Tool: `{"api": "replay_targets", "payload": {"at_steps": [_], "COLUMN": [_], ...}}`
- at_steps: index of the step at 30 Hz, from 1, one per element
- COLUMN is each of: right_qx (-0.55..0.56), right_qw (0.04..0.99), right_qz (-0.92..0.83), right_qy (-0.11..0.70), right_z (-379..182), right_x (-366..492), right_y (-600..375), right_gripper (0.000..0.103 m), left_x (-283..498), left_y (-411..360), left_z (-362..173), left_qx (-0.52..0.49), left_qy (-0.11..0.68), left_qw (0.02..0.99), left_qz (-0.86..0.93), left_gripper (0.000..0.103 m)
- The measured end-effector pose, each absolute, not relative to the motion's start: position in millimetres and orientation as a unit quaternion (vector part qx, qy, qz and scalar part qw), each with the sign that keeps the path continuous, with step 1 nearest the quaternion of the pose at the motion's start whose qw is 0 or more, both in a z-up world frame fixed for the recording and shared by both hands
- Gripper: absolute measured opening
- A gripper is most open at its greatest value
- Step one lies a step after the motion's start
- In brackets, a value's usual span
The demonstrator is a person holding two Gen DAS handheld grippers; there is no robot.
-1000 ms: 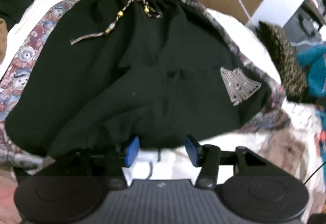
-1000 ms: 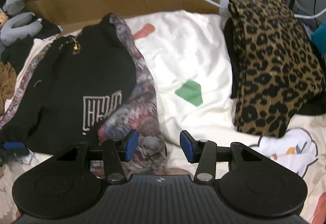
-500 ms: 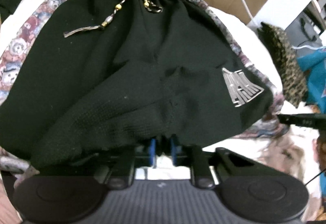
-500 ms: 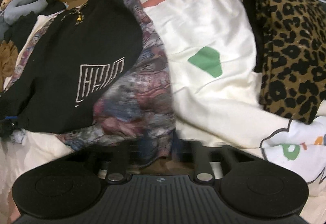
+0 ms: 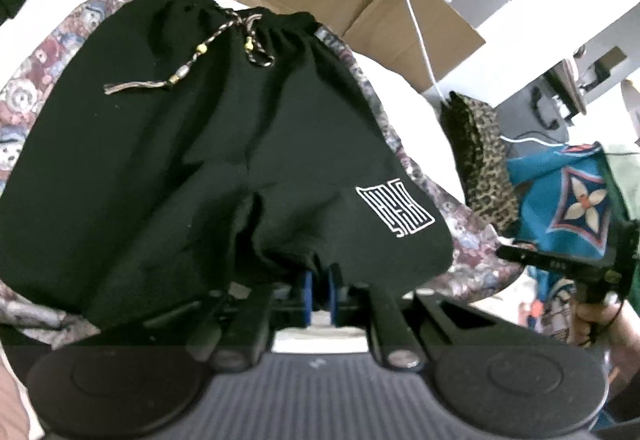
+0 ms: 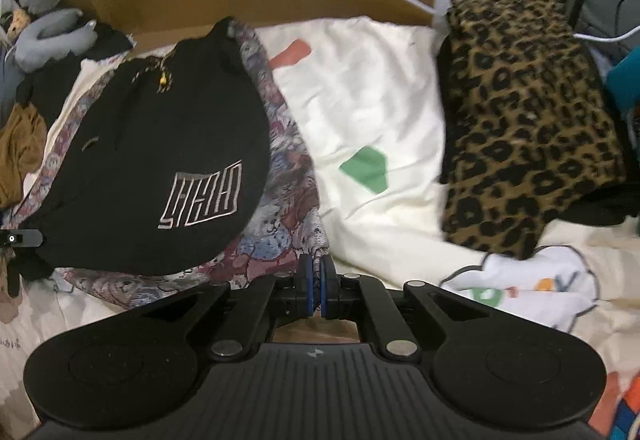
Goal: Fold clothes
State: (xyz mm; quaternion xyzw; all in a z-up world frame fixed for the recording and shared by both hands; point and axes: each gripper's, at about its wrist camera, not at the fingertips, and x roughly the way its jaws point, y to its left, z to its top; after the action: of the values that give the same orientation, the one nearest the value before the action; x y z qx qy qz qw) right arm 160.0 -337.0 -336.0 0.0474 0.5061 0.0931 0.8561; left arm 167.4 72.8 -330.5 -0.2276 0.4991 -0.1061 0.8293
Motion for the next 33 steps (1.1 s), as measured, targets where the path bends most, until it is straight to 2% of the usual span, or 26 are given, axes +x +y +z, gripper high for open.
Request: {"api": "replay_targets", "payload": {"at_steps": [4,7,9,10,11,18,24,26,29,33], "right_qx": [0.052,0.048,0.050,0.050,0.048,0.049,0.071,0.075,0.071,0.069], "right_qw": [0.853,0.841,0.841,0.843,0.845,0.845,0.838,0.840,0.842,0.842], "right_qz": [0.081,0.065,0.065,0.068,0.070,0.063,0.071,0.081,0.092,0.102], "right_qy": [0.514,0.535,0.534,0.531,0.527,0.529,0.536,0.531,0.527,0.525], "right_z": [-340.5,-357.6,-361.6,-361.7,-361.5,-377.1,-404.2,-407.5,-411.8,-417.3], "right_x": [165.4,169.9,168.1,166.7,165.6,164.7,167.6,168.1,170.1,173.2], "right_y": [-339.7,-339.0,-339.3,-339.9,-340.4,-355.3,-367.9,-368.0,-365.4,-359.0], "right_gripper": [0.002,0.007,0.023,0.038,0.046,0.046,0.047,0.052,0.053,0.053], "left_x": [171.2,171.1,169.3,168.4,167.5,152.0,145.9,146.7,144.3,138.3], "left_y": [80.7,78.8,75.8,74.3,72.8,58.7,39.4,33.4,28.9,22.7], "left_z": [-332.6,-340.7,-341.6,-342.0,-342.4,-352.2,-373.2,-381.5,-387.7,-384.0], "left_qx": [-0.243,-0.212,-0.205,-0.201,-0.198,-0.172,-0.175,-0.173,-0.168,-0.154], "left_qy": [0.503,0.518,0.520,0.521,0.522,0.539,0.548,0.550,0.550,0.533], "left_qw": [0.823,0.824,0.824,0.824,0.824,0.815,0.802,0.801,0.801,0.811], "left_qz": [-0.103,-0.086,-0.092,-0.096,-0.099,-0.127,-0.159,-0.162,-0.165,-0.185], "left_gripper": [0.010,0.013,0.021,0.025,0.033,0.051,0.057,0.057,0.057,0.063]}}
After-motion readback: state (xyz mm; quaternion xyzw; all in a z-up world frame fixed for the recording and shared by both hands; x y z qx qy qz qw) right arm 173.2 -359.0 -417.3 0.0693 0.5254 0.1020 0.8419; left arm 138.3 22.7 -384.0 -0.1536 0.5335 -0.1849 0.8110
